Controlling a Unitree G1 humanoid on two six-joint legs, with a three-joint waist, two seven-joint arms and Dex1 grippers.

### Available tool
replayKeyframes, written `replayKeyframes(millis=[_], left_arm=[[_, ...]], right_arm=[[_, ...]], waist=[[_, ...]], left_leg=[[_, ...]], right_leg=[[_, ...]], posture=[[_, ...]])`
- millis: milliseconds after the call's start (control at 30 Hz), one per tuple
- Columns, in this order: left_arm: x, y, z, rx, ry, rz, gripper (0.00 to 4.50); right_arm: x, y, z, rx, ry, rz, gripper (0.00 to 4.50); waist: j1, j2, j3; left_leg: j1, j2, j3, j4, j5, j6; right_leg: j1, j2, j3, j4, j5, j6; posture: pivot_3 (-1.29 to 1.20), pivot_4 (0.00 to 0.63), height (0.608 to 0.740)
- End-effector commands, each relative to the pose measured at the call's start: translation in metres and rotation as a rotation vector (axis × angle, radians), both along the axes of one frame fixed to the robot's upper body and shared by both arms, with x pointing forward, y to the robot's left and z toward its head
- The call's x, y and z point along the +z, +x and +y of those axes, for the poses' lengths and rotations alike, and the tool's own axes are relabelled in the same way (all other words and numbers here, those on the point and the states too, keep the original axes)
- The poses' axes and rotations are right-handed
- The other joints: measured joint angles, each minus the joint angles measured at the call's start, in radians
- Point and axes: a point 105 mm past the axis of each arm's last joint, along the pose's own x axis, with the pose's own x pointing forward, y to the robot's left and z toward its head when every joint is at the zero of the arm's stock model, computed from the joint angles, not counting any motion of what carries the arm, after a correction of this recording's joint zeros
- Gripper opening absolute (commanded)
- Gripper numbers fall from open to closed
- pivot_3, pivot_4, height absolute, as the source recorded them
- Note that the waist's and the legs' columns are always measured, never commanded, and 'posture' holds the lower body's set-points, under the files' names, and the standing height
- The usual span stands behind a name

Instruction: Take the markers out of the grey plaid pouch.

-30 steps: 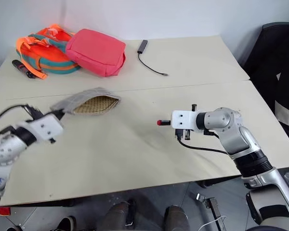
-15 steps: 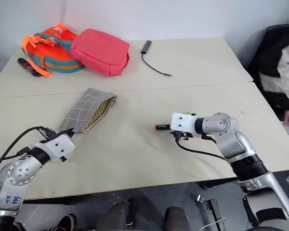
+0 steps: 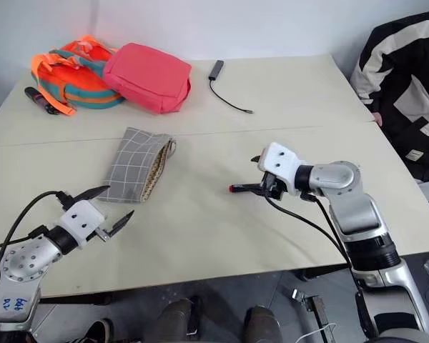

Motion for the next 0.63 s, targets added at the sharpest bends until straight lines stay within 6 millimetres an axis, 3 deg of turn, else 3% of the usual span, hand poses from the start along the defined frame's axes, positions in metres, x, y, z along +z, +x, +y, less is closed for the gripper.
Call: replayKeyframes(millis=[33, 167, 200, 300, 400, 633], left_arm=[[0.026, -0.014, 0.009, -0.001, -0.127, -0.067, 4.23], [0.029, -0.022, 0.028, 0.053, -0.472, 0.054, 4.23], [0.029, -0.023, 0.031, 0.062, -0.488, 0.059, 4.23], [0.029, -0.025, 0.05, 0.145, -0.51, 0.041, 4.23], [0.014, -0.033, 0.058, 0.185, -0.449, 0.077, 4.23], [-0.006, -0.043, 0.075, 0.254, -0.389, 0.11, 4.23]], right_arm=[[0.013, -0.02, -0.008, 0.026, 0.107, 0.019, 3.6], [-0.008, -0.035, -0.026, 0.012, 0.119, 0.068, 3.6], [-0.012, -0.037, -0.03, 0.009, 0.13, 0.063, 3.6], [-0.026, -0.042, -0.045, -0.05, 0.185, 0.061, 3.6], [-0.037, -0.047, -0.061, -0.11, 0.264, 0.076, 3.6], [-0.068, -0.055, -0.079, -0.122, 0.141, 0.112, 3.6]], waist=[[0.002, 0.0, 0.0], [0.004, 0.0, 0.0], [0.001, -0.001, 0.0], [0.001, -0.001, 0.0], [0.002, -0.001, -0.001], [0.001, -0.001, -0.001]], left_leg=[[0.0, 0.0, 0.0, 0.0, -0.001, 0.0], [0.0, 0.0, 0.0, 0.002, -0.001, 0.001], [0.0, 0.0, 0.0, 0.002, -0.001, 0.002], [0.0, 0.0, 0.001, 0.003, -0.001, 0.001], [0.001, 0.0, 0.001, 0.004, -0.001, 0.001], [0.001, 0.0, 0.004, 0.004, -0.001, 0.002]], right_leg=[[0.0, 0.0, 0.0, -0.001, 0.0, 0.0], [0.001, 0.0, 0.0, -0.004, 0.0, 0.0], [0.001, 0.0, 0.0, -0.004, 0.0, 0.0], [0.001, 0.0, 0.001, -0.002, 0.0, 0.0], [0.001, 0.0, 0.001, -0.002, 0.0, 0.0], [0.0, 0.0, 0.002, -0.003, 0.0, 0.0]], posture=[[0.0, 0.15, 0.74], [0.0, 0.15, 0.74], [0.0, 0.15, 0.74], [0.0, 0.15, 0.74], [0.0, 0.15, 0.74], [0.0, 0.15, 0.74]])
